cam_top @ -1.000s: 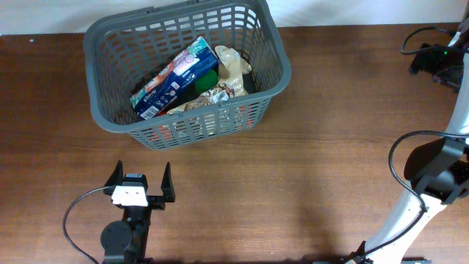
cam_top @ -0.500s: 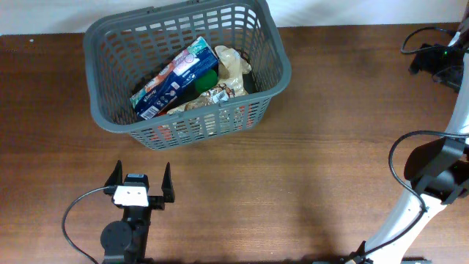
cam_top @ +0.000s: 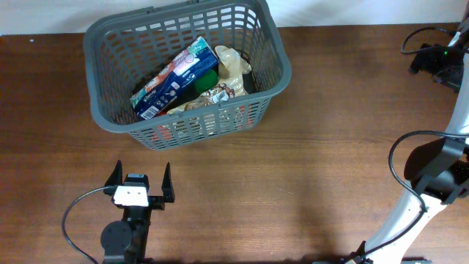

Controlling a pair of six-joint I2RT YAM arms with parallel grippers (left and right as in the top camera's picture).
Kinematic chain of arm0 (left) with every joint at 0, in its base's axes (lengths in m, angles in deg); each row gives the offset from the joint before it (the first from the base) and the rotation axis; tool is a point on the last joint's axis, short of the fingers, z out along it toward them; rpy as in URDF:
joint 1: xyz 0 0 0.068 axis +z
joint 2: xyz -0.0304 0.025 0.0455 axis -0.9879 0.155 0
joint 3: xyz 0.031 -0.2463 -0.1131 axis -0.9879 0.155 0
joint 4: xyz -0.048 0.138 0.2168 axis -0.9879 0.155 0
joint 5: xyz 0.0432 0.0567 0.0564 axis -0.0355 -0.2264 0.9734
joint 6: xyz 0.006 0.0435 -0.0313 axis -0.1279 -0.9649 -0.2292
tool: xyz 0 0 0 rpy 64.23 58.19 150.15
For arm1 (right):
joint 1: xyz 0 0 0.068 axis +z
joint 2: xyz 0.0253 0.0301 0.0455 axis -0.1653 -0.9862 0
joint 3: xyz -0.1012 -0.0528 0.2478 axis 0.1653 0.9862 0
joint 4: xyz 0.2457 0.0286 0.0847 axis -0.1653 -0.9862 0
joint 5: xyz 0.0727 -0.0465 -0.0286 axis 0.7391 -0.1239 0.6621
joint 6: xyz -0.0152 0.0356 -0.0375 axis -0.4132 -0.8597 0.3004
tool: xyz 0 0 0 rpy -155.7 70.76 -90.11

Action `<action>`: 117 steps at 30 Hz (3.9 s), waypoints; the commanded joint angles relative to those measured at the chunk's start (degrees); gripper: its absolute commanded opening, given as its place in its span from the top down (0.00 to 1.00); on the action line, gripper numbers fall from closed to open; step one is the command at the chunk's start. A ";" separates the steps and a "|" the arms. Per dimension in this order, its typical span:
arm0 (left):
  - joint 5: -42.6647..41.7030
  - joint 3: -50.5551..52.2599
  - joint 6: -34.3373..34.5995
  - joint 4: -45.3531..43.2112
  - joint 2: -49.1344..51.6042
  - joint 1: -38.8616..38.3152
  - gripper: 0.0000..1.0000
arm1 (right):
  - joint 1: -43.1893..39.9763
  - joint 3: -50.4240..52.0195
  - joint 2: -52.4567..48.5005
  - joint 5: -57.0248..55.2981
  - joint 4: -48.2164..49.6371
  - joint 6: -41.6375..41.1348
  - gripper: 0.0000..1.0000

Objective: Pack container

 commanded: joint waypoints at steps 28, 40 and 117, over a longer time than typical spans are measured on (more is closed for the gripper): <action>0.61 0.46 -0.92 0.04 -0.55 0.42 0.01 | -0.09 0.04 -0.17 -0.09 0.07 -0.66 0.01; 0.63 0.46 -0.92 0.04 -0.55 0.42 0.01 | -0.09 0.04 -0.15 -1.57 0.07 -0.22 0.01; 0.61 0.46 -0.92 0.04 -0.55 0.42 0.01 | 24.09 83.45 86.33 3.85 60.15 -0.22 0.01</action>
